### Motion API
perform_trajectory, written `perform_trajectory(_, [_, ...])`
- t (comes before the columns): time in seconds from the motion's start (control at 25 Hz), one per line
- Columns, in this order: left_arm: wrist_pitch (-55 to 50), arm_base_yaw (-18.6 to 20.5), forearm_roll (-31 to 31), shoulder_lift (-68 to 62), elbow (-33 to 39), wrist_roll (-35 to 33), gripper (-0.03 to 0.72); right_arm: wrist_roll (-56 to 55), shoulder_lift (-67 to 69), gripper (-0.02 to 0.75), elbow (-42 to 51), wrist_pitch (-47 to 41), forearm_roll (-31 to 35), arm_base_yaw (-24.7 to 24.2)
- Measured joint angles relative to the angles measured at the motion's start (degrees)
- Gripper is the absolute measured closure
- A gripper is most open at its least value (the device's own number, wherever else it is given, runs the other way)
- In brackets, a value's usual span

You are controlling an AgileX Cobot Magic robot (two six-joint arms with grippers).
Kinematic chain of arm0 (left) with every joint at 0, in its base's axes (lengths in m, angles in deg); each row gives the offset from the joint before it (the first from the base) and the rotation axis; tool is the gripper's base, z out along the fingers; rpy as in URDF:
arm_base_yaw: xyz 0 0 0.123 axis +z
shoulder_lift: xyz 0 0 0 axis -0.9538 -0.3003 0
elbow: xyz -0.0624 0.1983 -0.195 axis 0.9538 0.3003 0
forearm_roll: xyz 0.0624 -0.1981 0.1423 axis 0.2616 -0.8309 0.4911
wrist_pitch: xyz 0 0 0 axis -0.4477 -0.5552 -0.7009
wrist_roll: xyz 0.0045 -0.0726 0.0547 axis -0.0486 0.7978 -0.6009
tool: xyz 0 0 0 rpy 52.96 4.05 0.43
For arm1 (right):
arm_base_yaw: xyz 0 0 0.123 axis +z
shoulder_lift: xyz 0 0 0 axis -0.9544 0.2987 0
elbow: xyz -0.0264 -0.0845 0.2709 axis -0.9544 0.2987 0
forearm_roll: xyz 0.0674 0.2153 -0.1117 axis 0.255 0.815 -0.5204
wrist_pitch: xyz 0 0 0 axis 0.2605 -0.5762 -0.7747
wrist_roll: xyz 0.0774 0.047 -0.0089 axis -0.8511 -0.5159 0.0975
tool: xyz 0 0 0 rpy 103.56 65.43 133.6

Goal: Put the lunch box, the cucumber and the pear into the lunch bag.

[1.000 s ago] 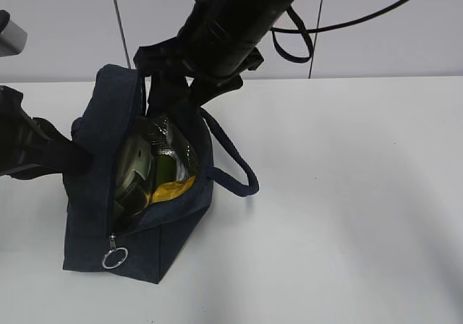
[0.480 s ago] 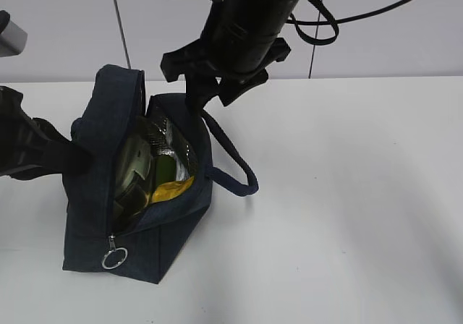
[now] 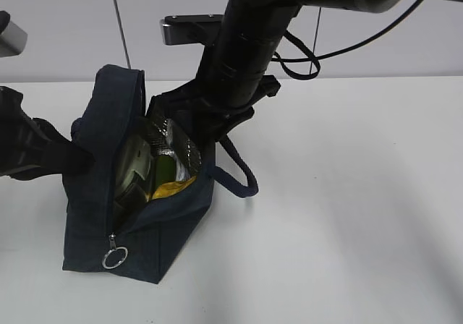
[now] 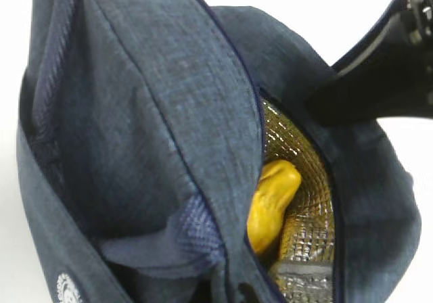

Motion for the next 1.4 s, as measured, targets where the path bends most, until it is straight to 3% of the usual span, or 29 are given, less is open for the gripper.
perform_trajectory(0.08, [-0.3,0.0,0.1,0.0,0.0,0.0,0.686,0.0,0.0,0.678,0.0,0.0,0.0,0.0])
perform_trajectory(0.2, [-0.8,0.0,0.3,-0.1,0.0,0.0,0.686,-1.1,0.0,0.726,0.0,-0.7,-2.0,0.0])
perform_trajectory(0.48, [-1.5,0.0,1.0,-1.1,-0.4,0.0,0.686,-3.6,-1.8,0.73,0.0,-1.2,-4.1,0.1])
perform_trajectory(0.72, [-5.2,0.0,1.7,-5.4,-6.9,0.1,0.686,-6.3,-4.8,0.733,2.1,-2.7,-7.2,0.0])
perform_trajectory(1.2, [-8.3,-0.5,1.2,-11.7,-11.4,0.2,0.686,-8.5,-15.4,0.733,19.5,7.2,-7.5,-3.3])
perform_trajectory(1.4, [-8.1,-2.7,1.1,-12.0,-11.4,0.2,0.686,-8.2,-16.5,0.733,21.2,8.7,-7.3,-3.4])
